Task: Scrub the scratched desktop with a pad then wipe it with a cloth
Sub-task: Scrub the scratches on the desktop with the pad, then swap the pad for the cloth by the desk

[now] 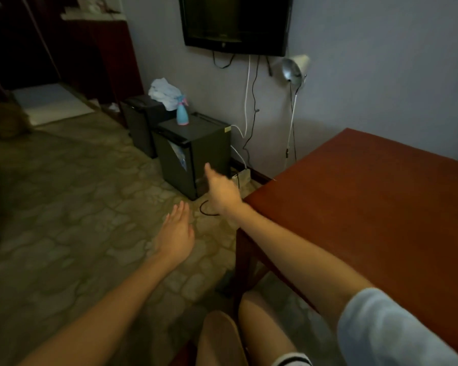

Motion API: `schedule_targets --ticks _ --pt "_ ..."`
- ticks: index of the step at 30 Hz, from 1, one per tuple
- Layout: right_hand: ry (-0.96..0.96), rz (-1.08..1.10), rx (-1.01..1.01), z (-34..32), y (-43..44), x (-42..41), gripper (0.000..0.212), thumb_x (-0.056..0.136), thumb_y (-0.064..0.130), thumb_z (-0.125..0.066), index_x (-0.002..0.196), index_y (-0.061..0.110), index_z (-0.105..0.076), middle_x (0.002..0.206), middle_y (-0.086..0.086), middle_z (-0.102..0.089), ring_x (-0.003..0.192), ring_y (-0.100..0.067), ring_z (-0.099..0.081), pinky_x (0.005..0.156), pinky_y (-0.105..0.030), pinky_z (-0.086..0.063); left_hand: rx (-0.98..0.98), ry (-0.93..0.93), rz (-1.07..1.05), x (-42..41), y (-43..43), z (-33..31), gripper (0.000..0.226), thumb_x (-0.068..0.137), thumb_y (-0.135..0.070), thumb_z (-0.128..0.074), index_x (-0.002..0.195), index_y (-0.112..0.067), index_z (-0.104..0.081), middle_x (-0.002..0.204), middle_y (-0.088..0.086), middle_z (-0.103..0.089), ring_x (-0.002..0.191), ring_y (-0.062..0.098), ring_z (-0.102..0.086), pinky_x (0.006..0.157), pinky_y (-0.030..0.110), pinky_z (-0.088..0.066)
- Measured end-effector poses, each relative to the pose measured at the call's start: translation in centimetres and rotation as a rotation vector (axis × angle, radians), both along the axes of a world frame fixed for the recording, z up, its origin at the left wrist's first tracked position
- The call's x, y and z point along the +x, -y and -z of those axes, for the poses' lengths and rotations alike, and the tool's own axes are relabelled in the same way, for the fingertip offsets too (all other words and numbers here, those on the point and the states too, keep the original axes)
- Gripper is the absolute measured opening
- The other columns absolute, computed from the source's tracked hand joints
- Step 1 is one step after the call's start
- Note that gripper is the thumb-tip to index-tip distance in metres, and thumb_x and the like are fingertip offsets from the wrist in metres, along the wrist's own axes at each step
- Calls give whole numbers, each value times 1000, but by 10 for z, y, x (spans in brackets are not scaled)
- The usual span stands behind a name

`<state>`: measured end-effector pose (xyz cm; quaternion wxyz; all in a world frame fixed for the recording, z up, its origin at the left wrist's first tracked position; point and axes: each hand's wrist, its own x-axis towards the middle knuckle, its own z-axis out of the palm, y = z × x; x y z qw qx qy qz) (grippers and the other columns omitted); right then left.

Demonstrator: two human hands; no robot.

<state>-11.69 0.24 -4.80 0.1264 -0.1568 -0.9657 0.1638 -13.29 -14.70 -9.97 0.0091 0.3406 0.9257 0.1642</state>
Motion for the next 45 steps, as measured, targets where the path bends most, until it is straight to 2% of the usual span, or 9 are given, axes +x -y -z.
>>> schedule_targets --ticks 4,7,12,16,21,27,34,38,45 --pt "-233 178 218 -32 -65 41 76 85 -11 -48 150 12 -18 150 -13 -35 136 -29 -36 111 -39 -35 61 44 101 19 -31 -4 56 103 -19 -31 152 -10 -7 160 6 -6 148 16 -4 121 30 -7" --pt "-98 403 288 -27 -120 78 70 90 -5 -40 151 7 -9 156 -15 -20 146 -28 -13 120 -41 -9 112 70 189 38 -66 -9 55 104 -22 -28 153 -10 -6 160 5 -4 148 15 -3 121 29 -6" --pt "198 480 -90 12 -137 104 62 102 35 -27 151 2 -8 159 -14 -9 147 -27 -2 119 -43 -2 90 118 190 61 -106 -16 54 105 -27 -26 154 -14 -6 161 1 3 148 17 -1 117 31 -12" --pt "47 314 -505 -14 -140 95 55 104 37 -26 151 10 -20 159 -8 -16 147 -26 -10 119 -41 -11 80 37 195 63 -108 -16 52 105 -27 -24 153 -12 -11 161 2 1 148 16 5 119 29 -2" --pt "98 172 93 -17 -163 131 53 103 27 -29 151 11 -16 160 -7 -6 148 -21 -2 118 -37 -5 69 38 255 63 -103 -18 51 104 -24 -27 152 -12 -14 161 1 -2 148 14 2 121 30 -4" --pt "276 128 64 19 -121 133 59 103 37 -16 151 5 -3 160 -11 1 148 -21 0 119 -35 -5 46 18 326 75 -122 -25 51 104 -25 -28 153 -18 -17 160 -3 -11 147 10 -4 120 34 -1" --pt "157 105 356 6 -117 130 72 90 49 -1 143 20 -39 146 -3 -39 133 -23 -32 105 -36 -18 -66 -19 224 64 -125 -28 48 103 -35 -23 151 -25 -25 160 -2 -14 148 15 -6 118 47 0" --pt "133 -48 114 23 -111 121 53 103 35 -15 151 13 -20 158 -1 -20 147 -13 -10 117 -29 -2 -96 -45 145 54 -125 -31 51 103 -32 -26 152 -19 -20 161 1 -10 148 17 -5 120 46 -4" --pt "215 240 60 25 -83 69 54 103 32 -15 151 7 -14 160 -7 -10 148 -19 -4 120 -38 -2 -25 -12 86 40 -119 -28 51 102 -19 -30 152 -13 -20 160 3 -12 148 16 -8 121 38 -8"
